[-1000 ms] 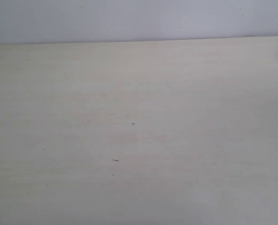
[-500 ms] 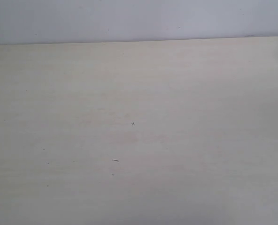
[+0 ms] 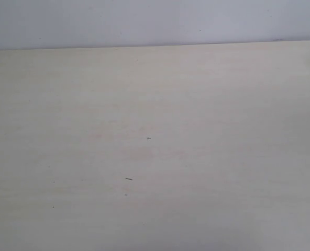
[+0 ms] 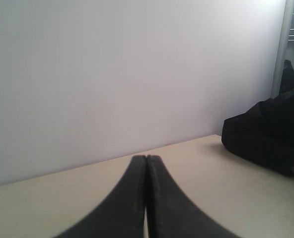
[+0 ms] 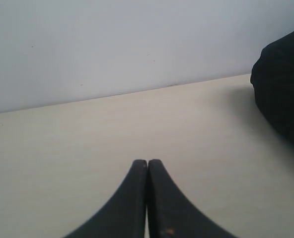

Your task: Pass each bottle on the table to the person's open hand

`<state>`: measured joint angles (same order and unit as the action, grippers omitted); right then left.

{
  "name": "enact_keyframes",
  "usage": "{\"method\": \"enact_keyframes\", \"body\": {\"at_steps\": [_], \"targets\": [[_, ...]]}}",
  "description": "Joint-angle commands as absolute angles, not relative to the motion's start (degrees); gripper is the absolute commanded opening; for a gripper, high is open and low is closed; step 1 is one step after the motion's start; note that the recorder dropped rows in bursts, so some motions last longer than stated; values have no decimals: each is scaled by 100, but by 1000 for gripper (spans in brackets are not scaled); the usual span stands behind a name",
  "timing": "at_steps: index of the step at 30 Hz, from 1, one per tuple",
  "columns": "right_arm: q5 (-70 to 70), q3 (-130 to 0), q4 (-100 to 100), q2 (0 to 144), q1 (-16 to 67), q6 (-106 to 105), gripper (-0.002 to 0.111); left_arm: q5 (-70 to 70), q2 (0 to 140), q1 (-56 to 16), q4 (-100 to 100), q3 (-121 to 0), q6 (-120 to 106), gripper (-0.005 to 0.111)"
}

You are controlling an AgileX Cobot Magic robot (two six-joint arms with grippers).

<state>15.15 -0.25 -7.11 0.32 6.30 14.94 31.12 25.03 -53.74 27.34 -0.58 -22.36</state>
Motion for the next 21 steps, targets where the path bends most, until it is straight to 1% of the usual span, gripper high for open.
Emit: {"method": "enact_keyframes", "body": {"at_steps": [1,4,8,11,14,17,21], "targets": [[1487,0,-750,0,602,1505,0,3163,2473,-5363,2762,-40,-2261,0],[1487,0,-750,0,602,1505,0,2882,2450,-5057,2753,-40,-2264,0],[1487,0,-750,0,602,1505,0,1569,2223,-3966,2753,-40,-2238,0],[1487,0,-750,0,602,1505,0,866,1931,-3143,2753,-40,-2196,0],[1487,0,-750,0,602,1505,0,425,1657,-2484,2764,-18,-2196,0],[1487,0,-750,0,602,1505,0,50,1373,-1960,2764,0,-2196,0],[1487,0,-750,0,602,1505,0,-502,943,-1461,2753,0,-2196,0]]}}
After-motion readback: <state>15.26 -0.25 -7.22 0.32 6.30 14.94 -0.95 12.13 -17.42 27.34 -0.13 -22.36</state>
